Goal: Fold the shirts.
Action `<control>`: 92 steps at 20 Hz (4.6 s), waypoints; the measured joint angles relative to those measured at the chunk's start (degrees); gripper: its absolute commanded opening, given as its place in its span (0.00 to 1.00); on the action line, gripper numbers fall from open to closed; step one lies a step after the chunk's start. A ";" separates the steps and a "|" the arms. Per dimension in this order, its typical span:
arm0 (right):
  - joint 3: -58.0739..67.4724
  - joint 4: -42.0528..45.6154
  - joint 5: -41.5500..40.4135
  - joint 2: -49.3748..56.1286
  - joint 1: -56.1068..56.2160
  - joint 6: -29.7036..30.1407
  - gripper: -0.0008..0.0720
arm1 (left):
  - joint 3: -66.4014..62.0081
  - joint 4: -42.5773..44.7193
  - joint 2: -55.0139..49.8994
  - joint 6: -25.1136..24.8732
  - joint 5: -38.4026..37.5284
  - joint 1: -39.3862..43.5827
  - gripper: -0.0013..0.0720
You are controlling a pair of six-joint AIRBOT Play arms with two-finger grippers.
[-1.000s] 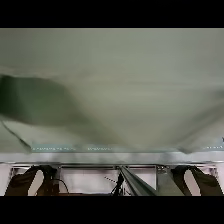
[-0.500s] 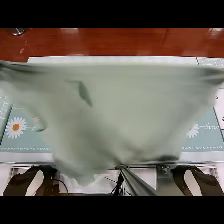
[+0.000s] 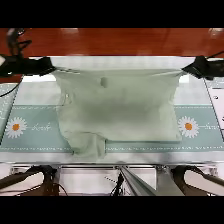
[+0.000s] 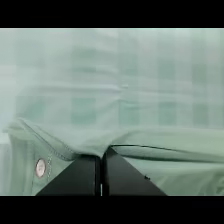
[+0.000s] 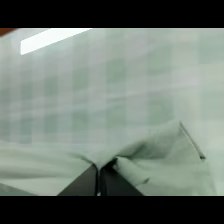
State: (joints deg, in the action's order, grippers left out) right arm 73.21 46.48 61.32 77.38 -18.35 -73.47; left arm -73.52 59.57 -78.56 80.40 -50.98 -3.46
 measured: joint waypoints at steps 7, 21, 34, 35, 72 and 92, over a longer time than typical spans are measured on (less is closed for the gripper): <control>8.52 -3.82 -1.97 17.00 0.83 -0.59 0.04 | -6.01 -2.21 -12.17 2.43 -0.37 3.17 0.05; 6.14 14.40 17.09 20.17 1.14 -2.43 0.88 | 2.03 1.42 -13.64 -2.40 -24.04 1.60 0.75; -19.45 20.37 10.51 -4.20 -6.12 -5.70 0.86 | 23.21 7.72 3.15 -2.43 -27.98 -12.96 0.98; -24.28 17.97 8.37 -7.50 -6.69 -4.66 0.86 | 27.87 5.40 6.03 -3.48 -26.38 -15.32 0.98; -49.05 7.67 10.91 -16.17 -24.96 -2.40 0.86 | 60.15 -30.23 20.74 -21.81 -16.22 -11.23 0.05; -35.54 3.82 8.96 -12.79 -17.07 2.16 0.04 | 45.31 -32.52 19.10 -21.44 -13.29 -11.17 0.05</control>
State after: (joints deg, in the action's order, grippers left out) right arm 37.67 50.30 70.28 64.60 -35.42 -71.31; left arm -28.21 27.05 -59.46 58.96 -64.27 -14.63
